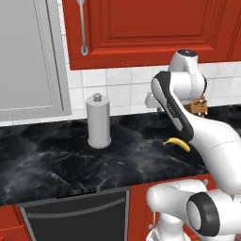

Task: Place the banana in the correct fridge rack based on whether it is a fruit or vegetable. Finally, close the fridge door.

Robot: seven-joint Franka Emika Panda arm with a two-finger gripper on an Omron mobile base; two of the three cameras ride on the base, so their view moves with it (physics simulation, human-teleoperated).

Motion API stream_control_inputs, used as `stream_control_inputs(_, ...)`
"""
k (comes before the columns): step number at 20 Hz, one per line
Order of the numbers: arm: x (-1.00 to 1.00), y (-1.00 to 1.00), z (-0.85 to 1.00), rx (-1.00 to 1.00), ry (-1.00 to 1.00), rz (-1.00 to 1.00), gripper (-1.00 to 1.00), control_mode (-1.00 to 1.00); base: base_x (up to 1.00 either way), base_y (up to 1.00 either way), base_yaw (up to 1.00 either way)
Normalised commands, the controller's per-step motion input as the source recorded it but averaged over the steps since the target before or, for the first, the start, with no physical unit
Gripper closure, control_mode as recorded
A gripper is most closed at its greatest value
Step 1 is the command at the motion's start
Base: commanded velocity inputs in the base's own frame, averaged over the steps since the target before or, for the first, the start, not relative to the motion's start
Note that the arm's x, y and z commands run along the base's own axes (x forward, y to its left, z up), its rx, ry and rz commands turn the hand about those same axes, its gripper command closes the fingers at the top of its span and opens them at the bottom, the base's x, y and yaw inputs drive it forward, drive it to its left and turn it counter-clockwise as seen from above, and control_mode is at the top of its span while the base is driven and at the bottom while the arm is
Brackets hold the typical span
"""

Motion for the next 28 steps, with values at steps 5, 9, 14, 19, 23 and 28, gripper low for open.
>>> stream_control_inputs(5,-0.14,-0.56,-0.11,0.01,0.0,-0.01,-1.0,-1.0,0.0,0.0,0.0)
stream_control_inputs(9,-0.3,-1.0,-0.61,0.11,0.0,0.06,-1.0,-1.0,0.0,0.0,0.0)
stream_control_inputs(14,0.02,-0.95,-1.0,0.01,0.02,0.08,-1.0,-1.0,0.0,0.0,0.0)
stream_control_inputs(19,0.56,-0.47,-0.66,0.0,0.12,0.01,-1.0,-1.0,0.0,0.0,0.0)
stream_control_inputs(23,0.46,-0.13,-0.49,-0.01,0.07,0.0,-1.0,-1.0,0.0,0.0,0.0)
stream_control_inputs(28,0.25,-0.2,-0.61,-0.05,0.09,0.0,-1.0,-1.0,0.0,0.0,0.0)
